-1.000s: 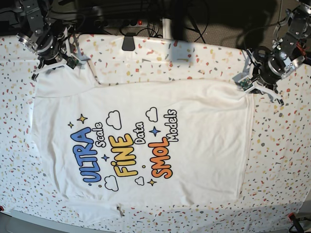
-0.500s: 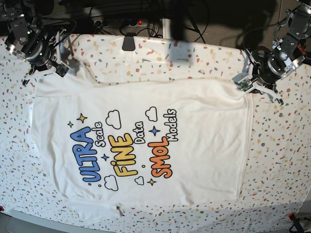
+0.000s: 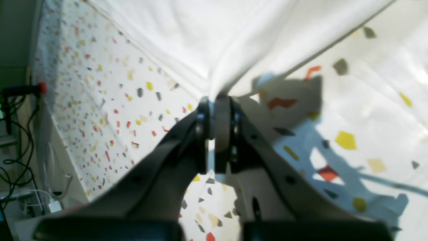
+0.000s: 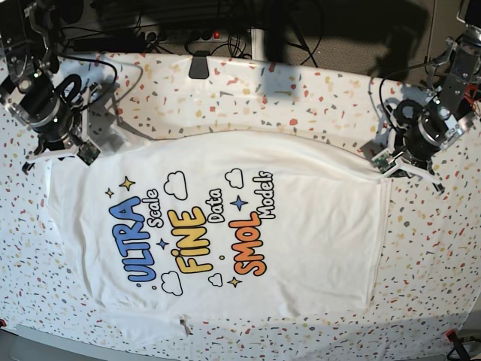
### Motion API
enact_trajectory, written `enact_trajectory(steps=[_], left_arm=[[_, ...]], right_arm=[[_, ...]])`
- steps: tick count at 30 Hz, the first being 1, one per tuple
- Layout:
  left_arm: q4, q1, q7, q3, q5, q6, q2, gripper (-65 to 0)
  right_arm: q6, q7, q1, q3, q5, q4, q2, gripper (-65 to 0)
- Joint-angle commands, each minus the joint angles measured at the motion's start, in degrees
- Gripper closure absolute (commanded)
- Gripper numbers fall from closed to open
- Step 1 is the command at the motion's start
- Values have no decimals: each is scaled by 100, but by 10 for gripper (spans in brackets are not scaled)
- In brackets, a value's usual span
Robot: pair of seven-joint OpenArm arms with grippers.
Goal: Fold the T-shirt properly
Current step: 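Lift the held edge and fold it over toward the hem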
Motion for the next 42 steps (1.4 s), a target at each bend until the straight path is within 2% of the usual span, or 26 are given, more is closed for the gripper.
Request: enact_trajectory(steps=[1,4,9,15,18,22,27,34,36,39,42], left_arm=[[76,-129,-68,-42,-4,76,-85,0],[74,-201,-55,-42,-31,79,-83,0],[76,-214,319,-42,-1054,76,-76,0],[74,-378,319,-42,-1093,96,-66,0],[74,-538,321,-42,-1097,380,-50,0],[74,-743,365,-42,-1617,422,-20,0],[63,-876,363,-42,-1648,424,79,0],[61,-1137,472,-42,-1646,448,282,0],[61,-1185,481,-42,-1648,509,319,0],[-44,-1241,487,-42,-1646,680,361,0],[-431,-1335,330,-42,-1650,809,457,0]], right_arm=[[-79,76,151,50,44,81,120,0],[-74,74,407,50,295,52,120,0],[-68,76,734,48,636,39,-50,0],[-61,131,1294,44,686,-479,-398,0],[-61,186,1622,42,688,-892,-542,0],[-46,247,2090,28,927,-1473,-723,0],[269,254,2618,-107,1025,-2205,-944,0],[286,264,3340,-271,935,-2970,-1244,0],[306,262,3499,-273,817,-3112,-1331,0],[520,273,3694,-275,839,-3279,-1370,0],[535,306,3803,-275,831,-3314,-1355,0]])
